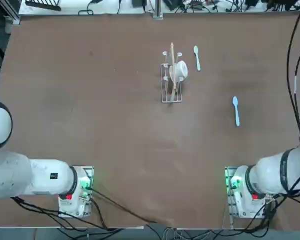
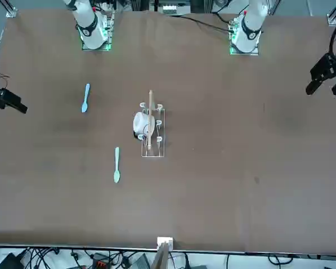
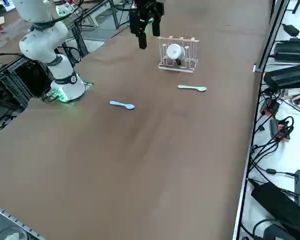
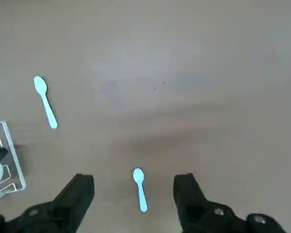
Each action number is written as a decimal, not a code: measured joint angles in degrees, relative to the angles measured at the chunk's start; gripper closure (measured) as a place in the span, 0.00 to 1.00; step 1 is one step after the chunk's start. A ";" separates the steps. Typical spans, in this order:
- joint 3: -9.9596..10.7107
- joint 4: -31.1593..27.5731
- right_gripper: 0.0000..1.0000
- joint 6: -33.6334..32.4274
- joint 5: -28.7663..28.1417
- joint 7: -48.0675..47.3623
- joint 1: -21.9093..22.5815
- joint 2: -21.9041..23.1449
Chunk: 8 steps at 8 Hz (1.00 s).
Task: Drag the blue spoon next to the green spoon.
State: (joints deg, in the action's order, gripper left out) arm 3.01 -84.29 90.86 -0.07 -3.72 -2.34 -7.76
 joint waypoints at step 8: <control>-0.14 -8.55 0.00 -2.96 0.18 0.01 0.18 -0.82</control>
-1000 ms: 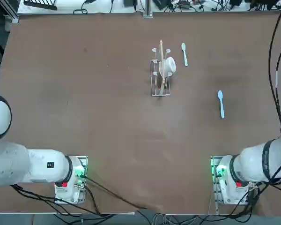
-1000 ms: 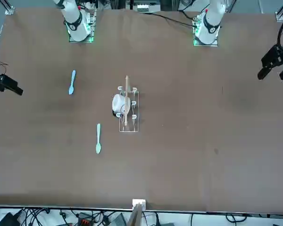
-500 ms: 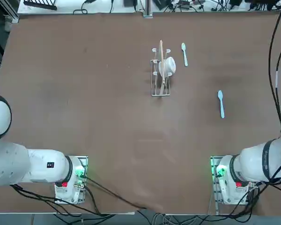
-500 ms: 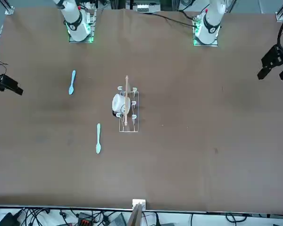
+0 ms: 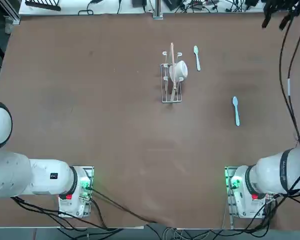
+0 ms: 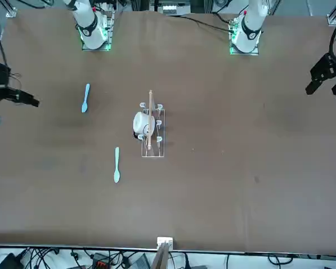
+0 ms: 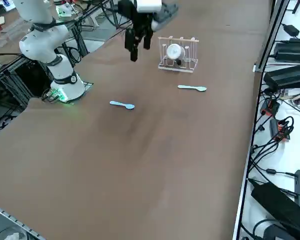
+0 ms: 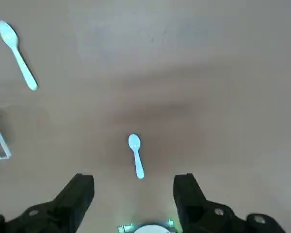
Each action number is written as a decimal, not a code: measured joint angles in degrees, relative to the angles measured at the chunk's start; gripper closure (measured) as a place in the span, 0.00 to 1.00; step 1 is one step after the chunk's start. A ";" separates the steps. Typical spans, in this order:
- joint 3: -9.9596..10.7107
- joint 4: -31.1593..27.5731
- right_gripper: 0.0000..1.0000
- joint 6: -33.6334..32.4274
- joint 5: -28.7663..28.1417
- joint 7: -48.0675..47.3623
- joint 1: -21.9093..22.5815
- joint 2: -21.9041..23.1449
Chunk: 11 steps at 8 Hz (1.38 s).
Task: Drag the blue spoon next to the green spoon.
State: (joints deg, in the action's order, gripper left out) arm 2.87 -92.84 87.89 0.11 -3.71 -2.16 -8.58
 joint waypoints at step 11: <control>-0.84 -67.28 0.00 74.16 0.16 0.01 2.73 8.19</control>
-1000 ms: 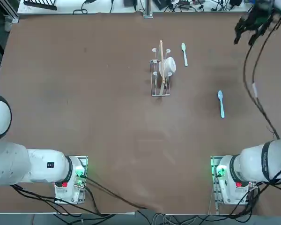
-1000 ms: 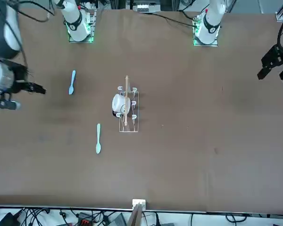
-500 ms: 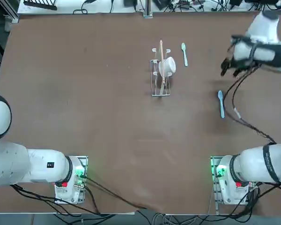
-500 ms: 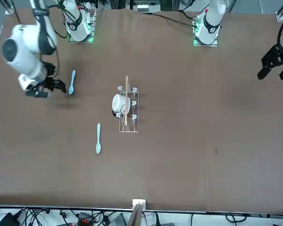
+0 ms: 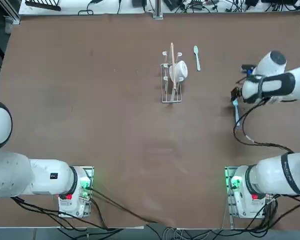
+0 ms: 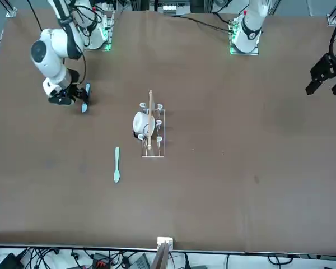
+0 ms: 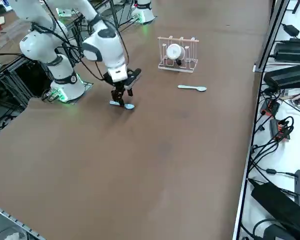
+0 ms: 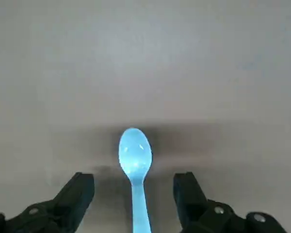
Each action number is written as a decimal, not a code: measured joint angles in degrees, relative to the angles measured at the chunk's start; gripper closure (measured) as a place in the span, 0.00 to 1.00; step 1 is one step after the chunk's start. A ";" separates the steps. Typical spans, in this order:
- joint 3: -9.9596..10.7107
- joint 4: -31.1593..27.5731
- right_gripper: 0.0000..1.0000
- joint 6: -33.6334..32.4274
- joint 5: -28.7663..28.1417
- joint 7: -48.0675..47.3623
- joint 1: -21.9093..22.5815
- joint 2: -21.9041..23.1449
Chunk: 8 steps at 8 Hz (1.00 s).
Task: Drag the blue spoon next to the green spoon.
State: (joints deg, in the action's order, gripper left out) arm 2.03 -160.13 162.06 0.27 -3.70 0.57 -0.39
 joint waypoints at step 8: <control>0.00 -0.38 0.24 2.94 0.02 0.00 0.10 -4.86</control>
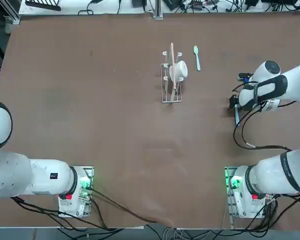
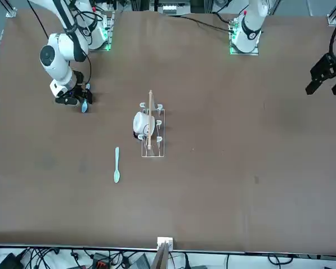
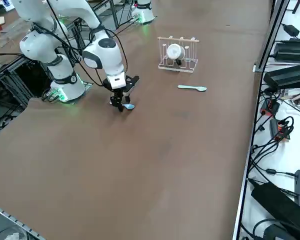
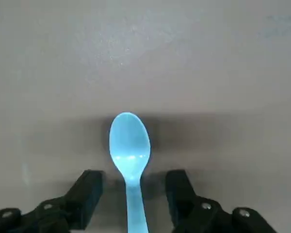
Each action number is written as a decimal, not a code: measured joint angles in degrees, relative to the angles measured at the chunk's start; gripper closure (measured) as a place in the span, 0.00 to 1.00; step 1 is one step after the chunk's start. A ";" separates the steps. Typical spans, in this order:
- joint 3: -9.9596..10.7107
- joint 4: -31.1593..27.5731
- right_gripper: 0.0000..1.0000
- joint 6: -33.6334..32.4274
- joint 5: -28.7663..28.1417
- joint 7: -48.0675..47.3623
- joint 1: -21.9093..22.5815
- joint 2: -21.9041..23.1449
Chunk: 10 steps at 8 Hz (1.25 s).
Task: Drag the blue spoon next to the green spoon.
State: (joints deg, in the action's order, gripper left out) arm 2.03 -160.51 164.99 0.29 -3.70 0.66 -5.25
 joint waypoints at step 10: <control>0.01 -0.07 0.85 -0.35 0.02 0.01 0.25 1.31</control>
State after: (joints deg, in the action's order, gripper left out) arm 2.04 -160.58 164.64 0.30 -3.69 0.92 -3.93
